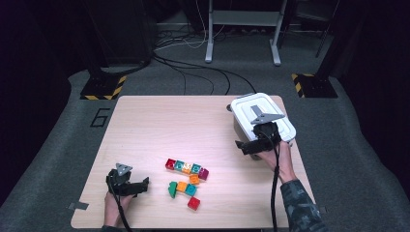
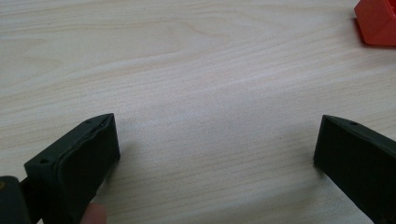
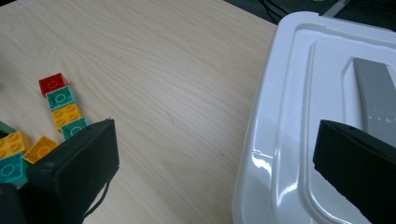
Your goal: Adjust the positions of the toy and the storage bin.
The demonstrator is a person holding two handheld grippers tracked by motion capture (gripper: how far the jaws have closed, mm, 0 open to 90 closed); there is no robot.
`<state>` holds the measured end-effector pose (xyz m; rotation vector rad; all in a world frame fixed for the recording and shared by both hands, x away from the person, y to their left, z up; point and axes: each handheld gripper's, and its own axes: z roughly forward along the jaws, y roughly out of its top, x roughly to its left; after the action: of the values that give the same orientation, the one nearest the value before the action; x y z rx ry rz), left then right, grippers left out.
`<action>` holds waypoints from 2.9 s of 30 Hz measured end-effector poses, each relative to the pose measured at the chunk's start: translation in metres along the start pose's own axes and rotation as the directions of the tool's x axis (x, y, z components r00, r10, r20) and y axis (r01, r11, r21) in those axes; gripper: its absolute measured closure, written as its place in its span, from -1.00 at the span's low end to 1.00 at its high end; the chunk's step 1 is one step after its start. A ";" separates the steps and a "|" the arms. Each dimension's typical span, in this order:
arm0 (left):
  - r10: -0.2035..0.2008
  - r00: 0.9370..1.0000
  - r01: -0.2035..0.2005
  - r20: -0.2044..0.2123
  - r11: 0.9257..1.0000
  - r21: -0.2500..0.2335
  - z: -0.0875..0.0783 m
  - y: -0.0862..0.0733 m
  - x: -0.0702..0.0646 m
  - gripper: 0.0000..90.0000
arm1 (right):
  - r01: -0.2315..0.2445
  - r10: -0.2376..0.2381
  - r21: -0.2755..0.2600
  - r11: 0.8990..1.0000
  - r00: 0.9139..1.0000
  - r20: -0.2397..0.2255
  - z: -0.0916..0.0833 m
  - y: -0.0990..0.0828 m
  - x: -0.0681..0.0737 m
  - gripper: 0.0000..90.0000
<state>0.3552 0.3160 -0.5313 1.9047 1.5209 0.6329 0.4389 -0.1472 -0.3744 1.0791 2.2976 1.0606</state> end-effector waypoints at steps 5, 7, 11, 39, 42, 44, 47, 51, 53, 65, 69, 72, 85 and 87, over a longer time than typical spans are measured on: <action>0.000 1.000 0.000 0.000 1.000 0.000 0.000 0.000 0.000 -1.00 | -0.009 0.009 0.006 1.000 1.000 0.018 0.000 0.004 -0.014 -1.00; 0.000 1.000 0.000 0.000 1.000 0.000 0.000 0.000 0.000 -1.00 | -0.015 0.015 -0.001 1.000 0.999 0.032 0.000 0.005 -0.019 -1.00; 0.000 1.000 0.000 0.000 1.000 0.000 0.000 0.000 0.000 -1.00 | -0.037 0.037 -0.001 0.999 0.998 0.055 0.001 0.009 -0.032 -1.00; 0.001 1.000 -0.001 0.001 1.000 0.000 0.000 0.000 0.000 -1.00 | -0.240 0.223 0.063 0.969 0.954 0.201 0.037 0.014 -0.095 0.22; 0.001 1.000 -0.001 0.001 1.000 0.000 0.000 0.000 0.000 -1.00 | -0.231 0.215 0.059 0.971 0.956 0.198 0.038 0.014 -0.094 0.36; 0.001 1.000 -0.001 0.000 1.000 0.000 0.000 0.000 0.000 -1.00 | -0.232 0.216 0.056 0.971 0.954 0.210 0.038 0.014 -0.093 0.45; 0.001 1.000 -0.001 0.000 1.000 0.000 0.000 0.000 0.000 -1.00 | -0.245 0.232 0.045 0.968 0.953 0.196 0.038 0.013 -0.096 0.47; 0.001 1.000 -0.001 0.000 1.000 0.000 0.000 0.000 0.000 -1.00 | -0.237 0.225 0.043 0.970 0.955 0.191 0.038 0.013 -0.095 0.48; 0.001 1.000 -0.001 0.001 1.000 0.000 0.000 0.000 0.000 -1.00 | -0.227 0.216 0.043 0.973 0.959 0.184 0.038 0.013 -0.096 0.48; 0.007 1.000 -0.007 0.000 1.000 0.001 0.000 0.000 0.000 -1.00 | -0.199 0.192 0.044 0.979 0.973 0.125 0.041 0.015 -0.087 0.48; 0.007 1.000 -0.007 -0.001 1.000 0.001 0.000 0.000 0.000 -1.00 | -0.170 0.167 0.042 0.984 0.983 0.081 0.043 0.017 -0.077 0.48; 0.007 1.000 -0.007 -0.001 1.000 0.001 0.000 0.000 0.000 -1.00 | -0.160 0.156 0.047 0.986 0.985 0.071 0.045 0.018 -0.072 0.48; 0.007 1.000 -0.007 -0.001 1.000 0.001 0.000 0.000 0.000 -1.00 | -0.096 0.096 0.039 0.995 0.995 0.009 0.052 0.023 -0.053 0.48; 0.008 1.000 -0.008 -0.001 1.000 0.003 0.000 0.000 0.000 -1.00 | -0.086 0.086 0.037 0.996 0.996 0.005 0.054 0.024 -0.050 0.48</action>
<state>0.3552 0.3164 -0.5310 1.9136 1.5165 0.6359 0.5146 -0.1505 -0.3889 1.2026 2.2947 1.0512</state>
